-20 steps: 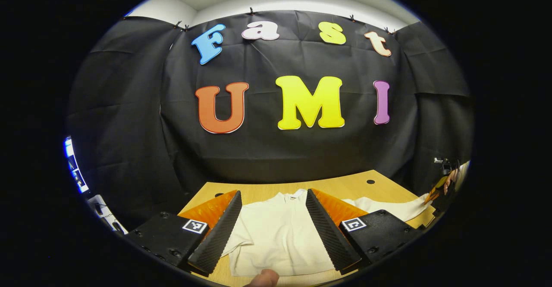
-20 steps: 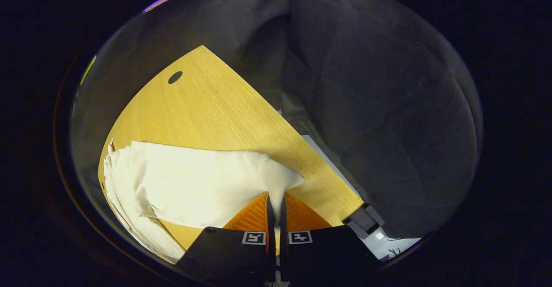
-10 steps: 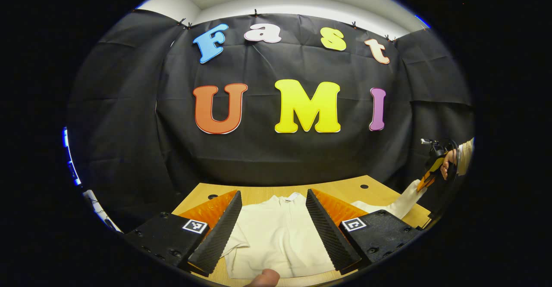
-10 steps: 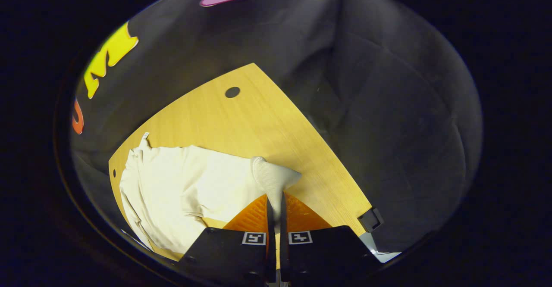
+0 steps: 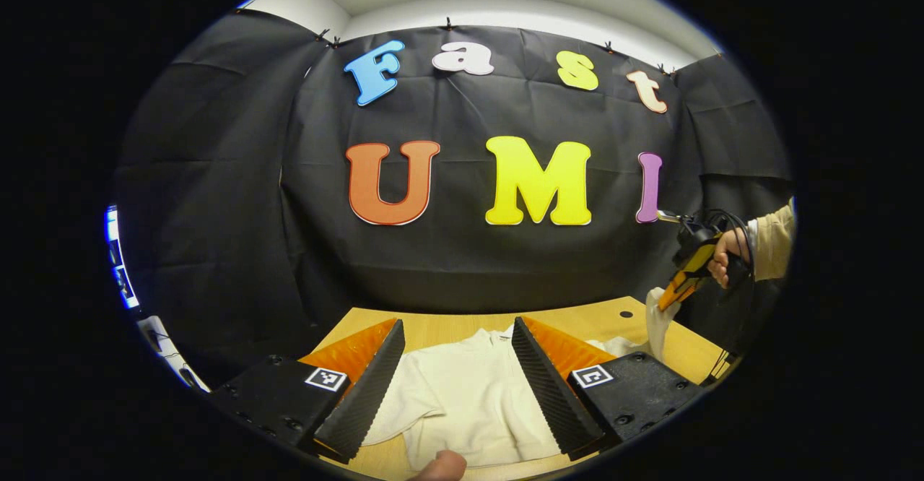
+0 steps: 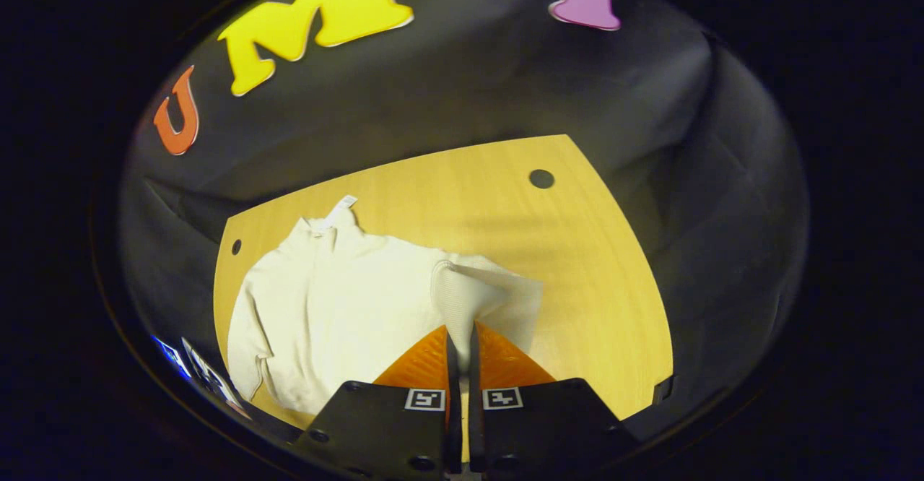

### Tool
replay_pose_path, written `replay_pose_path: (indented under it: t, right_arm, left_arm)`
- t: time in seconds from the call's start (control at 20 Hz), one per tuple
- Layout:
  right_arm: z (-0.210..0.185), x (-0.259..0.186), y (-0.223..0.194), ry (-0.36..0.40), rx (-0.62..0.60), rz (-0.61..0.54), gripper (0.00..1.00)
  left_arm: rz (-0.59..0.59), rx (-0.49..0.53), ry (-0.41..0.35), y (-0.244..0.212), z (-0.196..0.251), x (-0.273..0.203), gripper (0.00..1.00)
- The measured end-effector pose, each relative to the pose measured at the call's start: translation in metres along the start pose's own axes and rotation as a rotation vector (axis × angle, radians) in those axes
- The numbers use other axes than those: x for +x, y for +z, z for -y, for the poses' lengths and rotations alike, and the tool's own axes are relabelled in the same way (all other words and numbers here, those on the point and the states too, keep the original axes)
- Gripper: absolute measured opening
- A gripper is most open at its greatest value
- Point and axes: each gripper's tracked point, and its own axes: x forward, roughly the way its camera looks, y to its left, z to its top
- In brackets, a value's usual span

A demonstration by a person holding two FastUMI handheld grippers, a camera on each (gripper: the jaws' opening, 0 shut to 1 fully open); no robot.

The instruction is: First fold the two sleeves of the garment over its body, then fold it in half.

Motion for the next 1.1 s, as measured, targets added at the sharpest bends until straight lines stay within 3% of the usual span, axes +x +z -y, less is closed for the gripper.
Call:
replay_pose_path:
  t: [0.35, 0.6, 0.85, 1.1]
  right_arm:
    - [-0.168, 0.023, 0.003, 0.177, -0.191, -0.028, 0.04]
    - [-0.273, 0.047, -0.019, 0.279, -0.29, -0.069, 0.04]
    - [-0.343, 0.088, -0.04, 0.293, -0.338, -0.109, 0.04]
    - [-0.381, 0.14, -0.072, 0.278, -0.377, -0.143, 0.04]
  left_arm:
    - [-0.003, 0.001, 0.029, -0.004, -0.027, 0.0, 0.97]
    - [-0.009, 0.002, 0.047, -0.011, -0.044, -0.004, 0.97]
    - [-0.022, 0.016, 0.065, -0.02, -0.058, -0.007, 0.97]
    - [-0.05, 0.029, 0.081, -0.033, -0.071, -0.009, 0.97]
